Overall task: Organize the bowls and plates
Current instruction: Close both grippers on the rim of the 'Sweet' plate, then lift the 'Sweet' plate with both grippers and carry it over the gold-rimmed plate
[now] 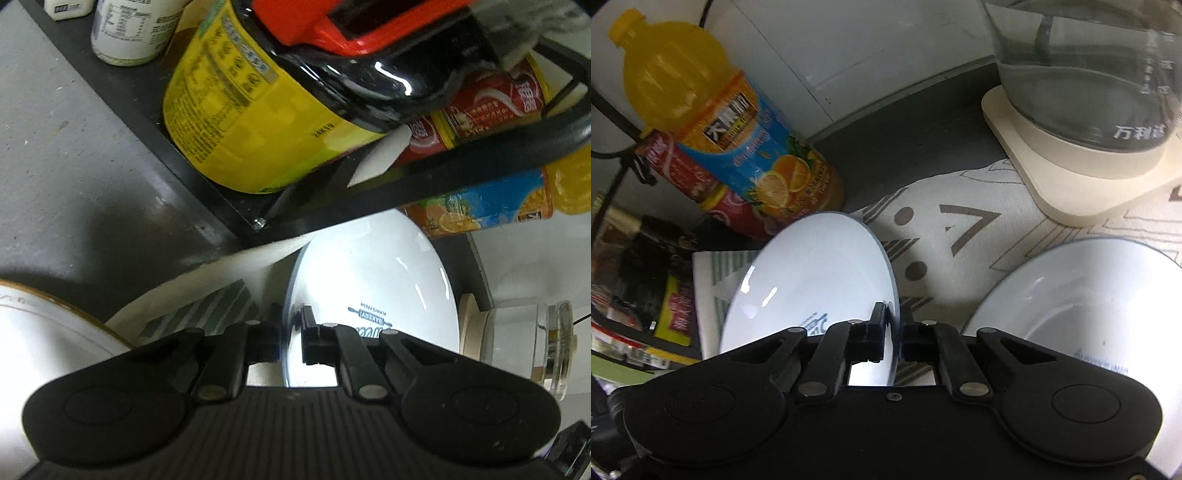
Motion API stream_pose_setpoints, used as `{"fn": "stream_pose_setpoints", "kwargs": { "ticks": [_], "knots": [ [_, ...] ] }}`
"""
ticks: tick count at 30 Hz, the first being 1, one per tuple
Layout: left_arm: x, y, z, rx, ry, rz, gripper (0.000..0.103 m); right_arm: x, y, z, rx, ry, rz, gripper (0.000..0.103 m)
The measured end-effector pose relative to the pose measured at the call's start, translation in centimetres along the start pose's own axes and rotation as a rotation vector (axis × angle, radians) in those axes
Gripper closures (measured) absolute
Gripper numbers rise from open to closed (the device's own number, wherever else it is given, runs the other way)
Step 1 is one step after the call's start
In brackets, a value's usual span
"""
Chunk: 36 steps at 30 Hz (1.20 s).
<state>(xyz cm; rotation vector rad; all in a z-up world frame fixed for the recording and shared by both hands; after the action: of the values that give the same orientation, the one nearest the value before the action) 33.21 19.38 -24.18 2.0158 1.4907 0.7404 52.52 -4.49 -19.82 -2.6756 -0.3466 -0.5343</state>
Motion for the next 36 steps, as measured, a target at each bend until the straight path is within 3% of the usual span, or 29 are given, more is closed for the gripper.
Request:
{"fn": "stream_pose_setpoints", "kwargs": {
  "ticks": [17, 30, 36],
  "knots": [
    [-0.8, 0.2, -1.8, -0.013, -0.009, 0.002, 0.096, -1.4, 0.1, -2.8, 0.037, 0.038, 0.006, 0.097],
    [-1.4, 0.7, -6.4, -0.045, -0.004, 0.058, 0.096, -3.1, -0.7, -6.3, 0.095, 0.062, 0.010, 0.095],
    [-1.6, 0.2, -8.7, -0.080, -0.039, 0.065, 0.096, -4.6, -0.9, -7.8, 0.114, 0.069, 0.015, 0.095]
  ]
}}
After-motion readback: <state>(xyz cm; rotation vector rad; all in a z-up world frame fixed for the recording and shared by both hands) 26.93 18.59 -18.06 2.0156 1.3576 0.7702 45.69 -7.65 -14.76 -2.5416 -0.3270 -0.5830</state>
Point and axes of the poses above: each gripper's, at about its wrist camera, not at the fingertips, and z roughly the way its jaws point, y to its right, x to its top, the point moved 3 cm from there along z, roughly the way its jaws point, and after that the axes turned 7 degrees about -x, right-handed, at the moved point
